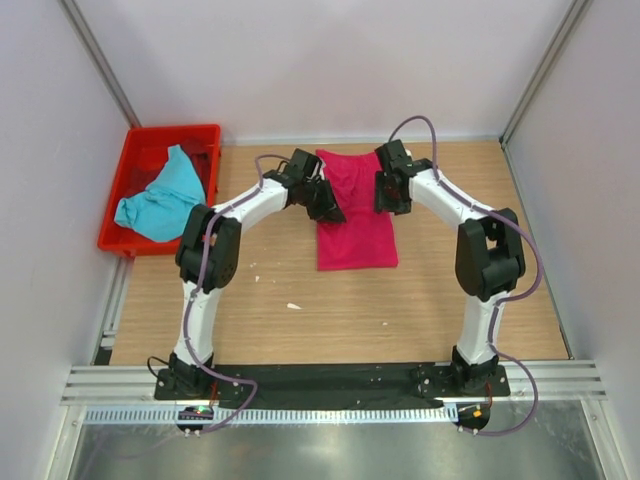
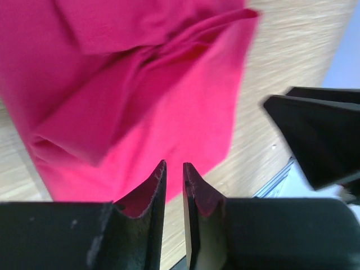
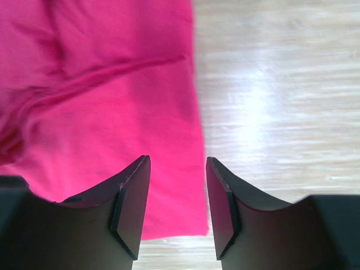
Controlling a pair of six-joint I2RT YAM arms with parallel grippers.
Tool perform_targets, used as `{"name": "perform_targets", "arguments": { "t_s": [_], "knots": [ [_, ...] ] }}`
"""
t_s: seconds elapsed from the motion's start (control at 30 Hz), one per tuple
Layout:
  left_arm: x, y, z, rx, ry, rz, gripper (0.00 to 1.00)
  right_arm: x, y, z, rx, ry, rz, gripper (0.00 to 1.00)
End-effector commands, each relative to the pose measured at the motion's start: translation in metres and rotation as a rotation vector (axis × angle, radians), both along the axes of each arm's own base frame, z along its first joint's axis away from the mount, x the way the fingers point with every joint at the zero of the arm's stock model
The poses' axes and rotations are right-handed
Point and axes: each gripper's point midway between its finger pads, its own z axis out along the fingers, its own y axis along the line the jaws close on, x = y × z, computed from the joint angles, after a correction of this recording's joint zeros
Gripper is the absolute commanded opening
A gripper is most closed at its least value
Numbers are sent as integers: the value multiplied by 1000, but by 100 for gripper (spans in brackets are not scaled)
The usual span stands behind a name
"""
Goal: Fold and stack the t-shirts
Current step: Fold the tshirt
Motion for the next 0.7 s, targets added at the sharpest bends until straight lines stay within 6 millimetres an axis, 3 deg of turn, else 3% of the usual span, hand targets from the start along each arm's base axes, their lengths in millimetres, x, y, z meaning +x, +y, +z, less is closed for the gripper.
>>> {"name": "perform_targets", "arguments": {
  "t_s": [0.0,0.2,0.4,0.6,0.67],
  "knots": [
    [-15,-9,-12,-29,57,-67,18,-2,0,24,79,-62,1,50],
    [-16,-10,-15,4,16,-41,21,-25,8,7,155,-2,-12,50],
    [-5,2,-49,52,81,-6,22,-41,11,2,205,23,-36,50],
    [26,17,-56,60,55,14,22,-51,10,3,217,31,-49,51],
    [44,22,-47,56,20,25,23,-54,8,1,217,38,-57,51]
  ]
}}
